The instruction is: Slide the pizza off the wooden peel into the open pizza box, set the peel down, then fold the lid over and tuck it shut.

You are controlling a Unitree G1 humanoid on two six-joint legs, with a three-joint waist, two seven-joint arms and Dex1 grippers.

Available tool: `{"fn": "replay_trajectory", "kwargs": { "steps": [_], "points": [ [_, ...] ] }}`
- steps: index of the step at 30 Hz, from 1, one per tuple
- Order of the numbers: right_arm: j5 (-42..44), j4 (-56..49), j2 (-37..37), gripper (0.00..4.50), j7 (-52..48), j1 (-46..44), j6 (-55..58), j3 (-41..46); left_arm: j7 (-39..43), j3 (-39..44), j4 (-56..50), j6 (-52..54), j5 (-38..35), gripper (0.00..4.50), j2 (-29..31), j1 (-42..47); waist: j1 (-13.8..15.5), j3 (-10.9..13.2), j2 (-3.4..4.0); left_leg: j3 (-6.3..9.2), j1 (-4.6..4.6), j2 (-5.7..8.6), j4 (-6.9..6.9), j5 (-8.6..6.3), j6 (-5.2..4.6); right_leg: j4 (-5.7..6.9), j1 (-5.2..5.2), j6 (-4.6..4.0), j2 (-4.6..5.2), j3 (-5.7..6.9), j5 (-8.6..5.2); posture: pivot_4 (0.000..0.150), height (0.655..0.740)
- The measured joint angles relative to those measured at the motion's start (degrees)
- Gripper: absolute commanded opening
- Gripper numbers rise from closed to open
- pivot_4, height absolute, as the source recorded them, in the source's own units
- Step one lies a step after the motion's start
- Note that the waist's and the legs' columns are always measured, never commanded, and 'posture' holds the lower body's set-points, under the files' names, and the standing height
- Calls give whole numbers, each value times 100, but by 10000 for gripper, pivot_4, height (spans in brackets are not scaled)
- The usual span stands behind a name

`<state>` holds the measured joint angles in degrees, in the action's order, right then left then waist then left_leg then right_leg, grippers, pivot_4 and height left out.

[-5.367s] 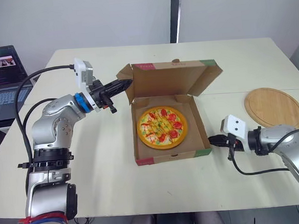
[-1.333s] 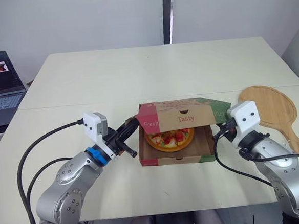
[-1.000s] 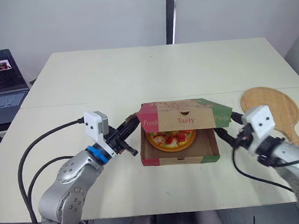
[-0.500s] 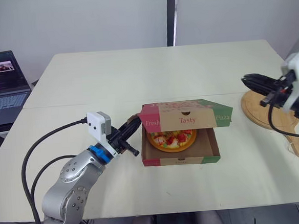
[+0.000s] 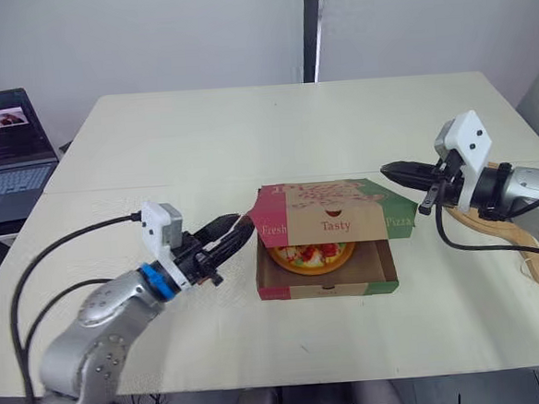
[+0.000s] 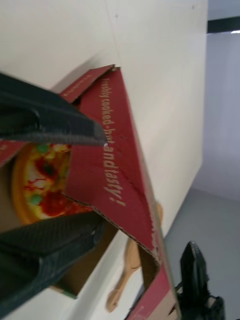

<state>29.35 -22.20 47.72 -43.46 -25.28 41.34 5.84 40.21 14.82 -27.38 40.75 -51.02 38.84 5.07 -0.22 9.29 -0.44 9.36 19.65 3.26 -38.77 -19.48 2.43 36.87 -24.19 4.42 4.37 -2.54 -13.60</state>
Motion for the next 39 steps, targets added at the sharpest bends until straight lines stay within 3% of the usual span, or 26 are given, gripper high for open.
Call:
{"fn": "replay_trajectory", "kwargs": {
  "steps": [2,6,10,14,22,32,39],
  "points": [
    [-35,11,-2,0,-50,0,-71,-46,480,195,414,504,-507,37098,618,335,-2,3,-2,2,2,1,0,-2,-4,0,-2,0,0,2,0,1500,7400],
    [-114,72,5,0,-153,9,-154,-53,1062,489,1272,1119,-1002,37098,1401,1204,-10,5,-2,4,4,2,1,-2,-3,-3,-2,0,0,4,0,1500,7400],
    [-154,114,9,0,-252,24,-224,-128,1170,214,2023,1132,-878,37098,1298,2564,-2,6,-4,9,7,5,-2,2,3,-3,-2,1,1,6,0,1500,7400],
    [-170,120,16,0,-324,46,-253,-211,1724,-688,2378,894,-341,25119,991,3532,-10,6,-5,8,13,6,-2,3,5,-3,-10,1,2,6,1,1500,7400],
    [-158,-18,128,0,-526,346,-261,-282,3374,-2615,3335,-462,1449,244,63,4788,-29,8,-8,4,22,6,-4,3,5,-2,-18,1,2,3,1,1500,7400],
    [-240,-438,151,0,-582,846,-380,-290,4313,-3440,3738,-1500,2610,244,-430,4784,-130,10,-10,8,23,6,-5,3,4,-1,-19,2,2,3,0,1500,7400],
    [-412,-495,485,0,-508,1665,-608,638,4444,-3455,3793,-1619,2836,244,-525,4728,-105,11,-13,9,24,9,-8,2,3,-1,-16,3,2,3,1,1500,7400]
  ]
}}
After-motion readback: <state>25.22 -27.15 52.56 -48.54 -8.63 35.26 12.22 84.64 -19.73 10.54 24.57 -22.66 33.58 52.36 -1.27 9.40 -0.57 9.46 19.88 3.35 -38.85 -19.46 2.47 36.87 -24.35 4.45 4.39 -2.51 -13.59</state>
